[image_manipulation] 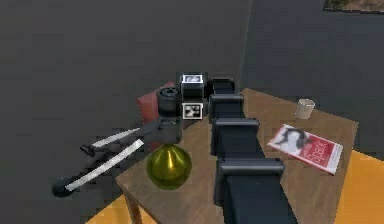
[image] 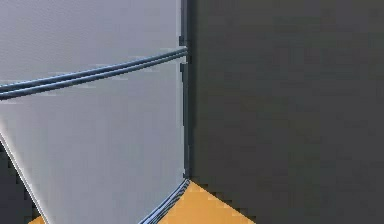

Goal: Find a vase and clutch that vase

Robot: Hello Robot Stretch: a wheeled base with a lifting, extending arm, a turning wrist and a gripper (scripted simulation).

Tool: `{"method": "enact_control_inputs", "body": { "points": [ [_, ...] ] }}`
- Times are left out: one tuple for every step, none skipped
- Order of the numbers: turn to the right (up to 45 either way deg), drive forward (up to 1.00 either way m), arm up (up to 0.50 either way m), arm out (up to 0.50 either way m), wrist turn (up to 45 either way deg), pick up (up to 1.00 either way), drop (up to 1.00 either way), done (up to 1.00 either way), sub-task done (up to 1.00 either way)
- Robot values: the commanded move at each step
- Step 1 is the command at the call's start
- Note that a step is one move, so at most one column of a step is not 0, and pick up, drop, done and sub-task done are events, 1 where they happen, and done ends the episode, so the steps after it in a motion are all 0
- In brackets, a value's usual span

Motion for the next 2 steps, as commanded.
{"method": "enact_control_inputs", "body": {
  "points": [
    [0.0,0.00,0.00,0.00,45.0,0.00,0.00,0.00,0.00],
    [0.0,0.00,0.00,0.00,24.0,0.00,0.00,0.00,0.00]
  ]
}}
